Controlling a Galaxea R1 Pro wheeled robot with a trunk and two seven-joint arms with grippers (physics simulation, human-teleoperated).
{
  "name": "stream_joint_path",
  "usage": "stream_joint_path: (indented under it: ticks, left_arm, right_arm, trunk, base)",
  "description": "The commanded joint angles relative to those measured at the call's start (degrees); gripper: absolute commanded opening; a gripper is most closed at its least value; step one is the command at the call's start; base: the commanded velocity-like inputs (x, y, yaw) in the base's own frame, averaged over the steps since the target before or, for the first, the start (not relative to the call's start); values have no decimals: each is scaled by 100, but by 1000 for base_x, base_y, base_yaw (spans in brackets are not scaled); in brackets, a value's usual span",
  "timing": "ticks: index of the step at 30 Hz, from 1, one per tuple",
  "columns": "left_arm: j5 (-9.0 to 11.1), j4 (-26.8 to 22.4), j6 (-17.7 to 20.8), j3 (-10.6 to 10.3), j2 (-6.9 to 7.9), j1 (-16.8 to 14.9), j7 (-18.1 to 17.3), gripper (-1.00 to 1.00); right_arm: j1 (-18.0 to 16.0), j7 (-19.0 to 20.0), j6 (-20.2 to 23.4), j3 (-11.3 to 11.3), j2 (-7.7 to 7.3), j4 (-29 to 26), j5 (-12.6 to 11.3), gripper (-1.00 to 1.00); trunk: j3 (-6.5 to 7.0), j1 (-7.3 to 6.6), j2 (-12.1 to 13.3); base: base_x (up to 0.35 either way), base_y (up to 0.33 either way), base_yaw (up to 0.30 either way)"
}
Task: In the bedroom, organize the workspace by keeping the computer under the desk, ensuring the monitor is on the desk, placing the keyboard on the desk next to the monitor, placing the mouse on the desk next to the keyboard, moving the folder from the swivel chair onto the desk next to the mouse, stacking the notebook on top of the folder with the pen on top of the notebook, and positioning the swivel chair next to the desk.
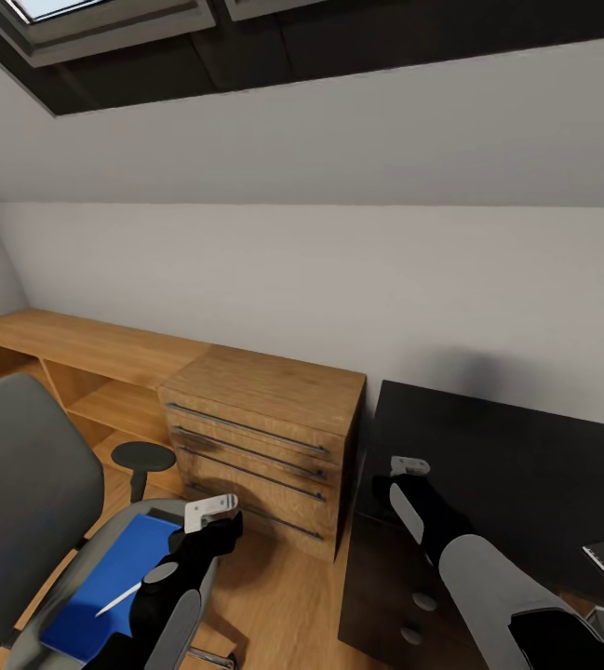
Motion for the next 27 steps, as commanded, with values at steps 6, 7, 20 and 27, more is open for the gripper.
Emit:
stream_joint_path:
  ticks: [6,7,20,27]
  left_arm:
    - [62,-4,9,-57,1,-5,57,100]
    - [64,-4,9,-59,1,-5,57,100]
    - [66,59,9,-61,1,-5,57,100]
    - [66,91,9,-61,1,-5,57,100]
  right_arm:
    - [1,-40,-12,34,-5,137,-153,-100]
    - [1,-40,-15,34,-5,130,-152,-100]
    - [1,-49,-19,25,-103,3,-157,-100]
    - [1,-56,-14,-68,-128,-260,-155,-100]
  trunk:
    - [-7,1,-2]
    - [-7,1,-2]
    - [136,-175,318]
    - [262,-329,599]
  base:
    - [0,0,0]
    - [0,0,0]
    - [0,0,0]
    - [0,0,0]
